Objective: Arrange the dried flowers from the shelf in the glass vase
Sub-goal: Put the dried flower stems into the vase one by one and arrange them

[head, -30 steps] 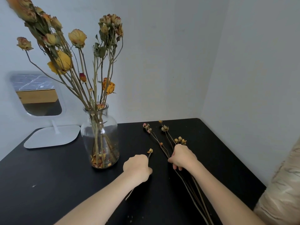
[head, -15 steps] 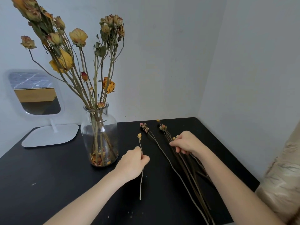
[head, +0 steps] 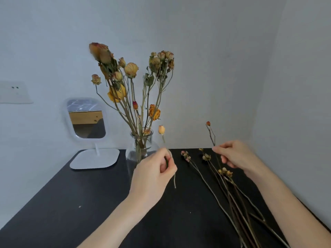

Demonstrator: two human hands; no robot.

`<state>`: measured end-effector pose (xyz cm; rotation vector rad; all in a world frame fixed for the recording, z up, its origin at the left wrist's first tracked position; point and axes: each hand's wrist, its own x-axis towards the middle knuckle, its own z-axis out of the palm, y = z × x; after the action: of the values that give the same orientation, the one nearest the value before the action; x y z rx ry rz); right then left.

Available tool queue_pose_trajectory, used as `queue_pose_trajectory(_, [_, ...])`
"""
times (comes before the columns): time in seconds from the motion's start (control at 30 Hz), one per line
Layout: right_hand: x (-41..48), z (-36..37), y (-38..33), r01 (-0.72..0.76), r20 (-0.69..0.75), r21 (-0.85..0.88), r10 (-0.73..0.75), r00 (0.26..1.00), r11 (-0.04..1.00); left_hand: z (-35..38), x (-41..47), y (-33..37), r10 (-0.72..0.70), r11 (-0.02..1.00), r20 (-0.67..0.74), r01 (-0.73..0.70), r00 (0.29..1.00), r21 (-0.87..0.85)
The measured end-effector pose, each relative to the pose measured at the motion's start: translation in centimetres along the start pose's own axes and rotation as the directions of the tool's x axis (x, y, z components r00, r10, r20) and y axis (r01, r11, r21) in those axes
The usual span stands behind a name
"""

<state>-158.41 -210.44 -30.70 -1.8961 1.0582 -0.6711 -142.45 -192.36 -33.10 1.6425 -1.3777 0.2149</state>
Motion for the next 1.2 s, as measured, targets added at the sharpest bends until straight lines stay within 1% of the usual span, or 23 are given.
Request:
queue_pose_trajectory(0.07, [-0.2, 0.5, -0.8, 0.027, 0.0, 0.011, -0.028, 1.0, 1.0, -2.5, 0.6, 0.4, 0.059, 0.998, -0.115, -0.056, 0.992, 0.027])
queue_pose_trajectory(0.13, [-0.4, 1.0, -1.8, 0.057, 0.005, -0.001, -0.057, 0.998, 0.998, -4.7, 1.4, 0.5, 0.088, 0.996, -0.211, -0.082, 0.974, 0.036])
queue_pose_trajectory(0.27, [-1.0, 2.1, -3.4, 0.085, 0.025, 0.029, -0.086, 0.996, 0.996, -7.6, 3.3, 0.6, 0.076, 0.997, -0.406, -0.067, 0.911, 0.038])
queue_pose_trajectory(0.33, [-1.3, 2.6, -3.9, 0.093, 0.036, 0.041, -0.094, 0.995, 0.995, -8.5, 4.0, 0.7, 0.086, 0.996, -0.469, -0.061, 0.879, 0.068])
queue_pose_trajectory(0.4, [-1.5, 2.9, -4.1, 0.104, 0.043, 0.04, -0.105, 0.993, 0.994, -8.9, 4.6, 0.7, 0.086, 0.995, -0.469, -0.051, 0.879, 0.087])
queue_pose_trajectory(0.53, [-1.8, 3.0, -4.2, 0.116, 0.052, 0.037, -0.118, 0.992, 0.993, -8.3, 5.3, 0.6, 0.08, 0.985, -0.399, -0.012, 0.914, 0.171])
queue_pose_trajectory(0.7, [-1.8, 2.8, -4.2, 0.109, 0.044, 0.018, -0.109, 0.993, 0.994, -7.2, 5.5, -0.3, 0.029, 0.981, -0.334, 0.037, 0.942, 0.19])
queue_pose_trajectory(0.87, [-1.8, 2.6, -4.1, 0.112, 0.045, 0.009, -0.113, 0.993, 0.994, -6.6, 5.5, -1.7, -0.019, 0.97, -0.306, 0.092, 0.952, 0.227])
queue_pose_trajectory(0.97, [-1.9, 2.7, -4.2, 0.113, 0.049, 0.01, -0.113, 0.992, 0.994, -6.0, 5.6, -2.4, -0.067, 0.954, -0.208, 0.123, 0.976, 0.274])
queue_pose_trajectory(1.03, [-2.0, 2.9, -4.3, 0.118, 0.05, 0.019, -0.119, 0.992, 0.993, -5.6, 5.6, -2.7, -0.111, 0.952, -0.156, 0.15, 0.982, 0.266])
queue_pose_trajectory(1.1, [-2.1, 3.1, -4.4, 0.121, 0.053, 0.02, -0.122, 0.991, 0.992, -5.3, 5.5, -2.7, -0.102, 0.962, -0.192, 0.146, 0.976, 0.231])
queue_pose_trajectory(1.2, [-2.2, 3.2, -4.6, 0.119, 0.057, 0.019, -0.12, 0.991, 0.993, -5.0, 5.6, -2.4, -0.058, 0.982, -0.324, 0.112, 0.944, 0.153])
